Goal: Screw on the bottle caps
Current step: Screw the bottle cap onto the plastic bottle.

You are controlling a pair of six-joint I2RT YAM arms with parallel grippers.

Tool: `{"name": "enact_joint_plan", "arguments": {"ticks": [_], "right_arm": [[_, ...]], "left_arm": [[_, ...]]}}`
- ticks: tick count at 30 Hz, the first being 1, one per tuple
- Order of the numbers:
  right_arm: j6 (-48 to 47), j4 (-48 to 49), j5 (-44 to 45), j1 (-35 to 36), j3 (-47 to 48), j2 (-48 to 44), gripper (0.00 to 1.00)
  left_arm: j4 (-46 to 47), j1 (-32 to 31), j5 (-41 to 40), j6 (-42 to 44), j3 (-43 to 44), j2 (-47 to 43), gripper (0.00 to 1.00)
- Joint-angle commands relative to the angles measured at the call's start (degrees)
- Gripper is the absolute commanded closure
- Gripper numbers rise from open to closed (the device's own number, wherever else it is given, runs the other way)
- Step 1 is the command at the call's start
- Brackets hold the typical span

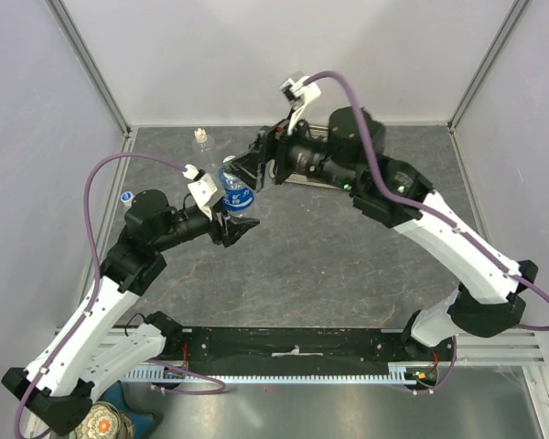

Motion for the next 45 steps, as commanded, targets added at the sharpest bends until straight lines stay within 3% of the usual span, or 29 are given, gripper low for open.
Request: {"name": "enact_joint_plan", "arguments": {"ticks": [1,4,7,9,12,21,25,30,45], "right_arm": [[-5.1,3.9,-28.7,-5.9,1.1,-5.0,0.11],[-12.1,5.6,-43.8,-6.7,0.4,-6.6,0.09],[-16.3,5.5,-50.7,-7.5,-1.1,-6.3,0.09],[-16.2,6.8,-54.7,-8.3,-1.5,-5.6,0.10],[-10.9,15.2,-61.1,-8.3,-4.4,-4.4,0.16],[-0.1,33.1,-66.8,-8.3,-8.5,-1.9,0.28],[3.1,36.6,-67.8,-8.3,-8.8,-0.7,0.34],[6.6,40.7,-68.8,-8.3,-10.6,-0.7,0.49],[3.6,36.9,-65.6,-9.0,-8.8,1.0,0.41]], "left_arm": [[3.4,0.1,13.0,0.3,0.3,0.5,0.98],[2.9,0.1,22.7,0.3,-0.3,0.9,0.98],[2.6,0.1,33.7,0.9,-0.6,1.2,0.98],[2.4,0.1,40.7,1.0,-0.6,1.7,0.98],[2.4,0.1,44.2,0.9,-0.5,2.4,0.98],[2.4,0.1,46.6,-0.1,0.2,3.2,0.98],[2.6,0.0,46.8,-0.5,0.2,3.2,0.98],[3.0,0.0,46.8,-1.3,0.3,3.1,0.98],[4.7,0.0,48.3,-3.2,-0.3,2.4,0.98]]}}
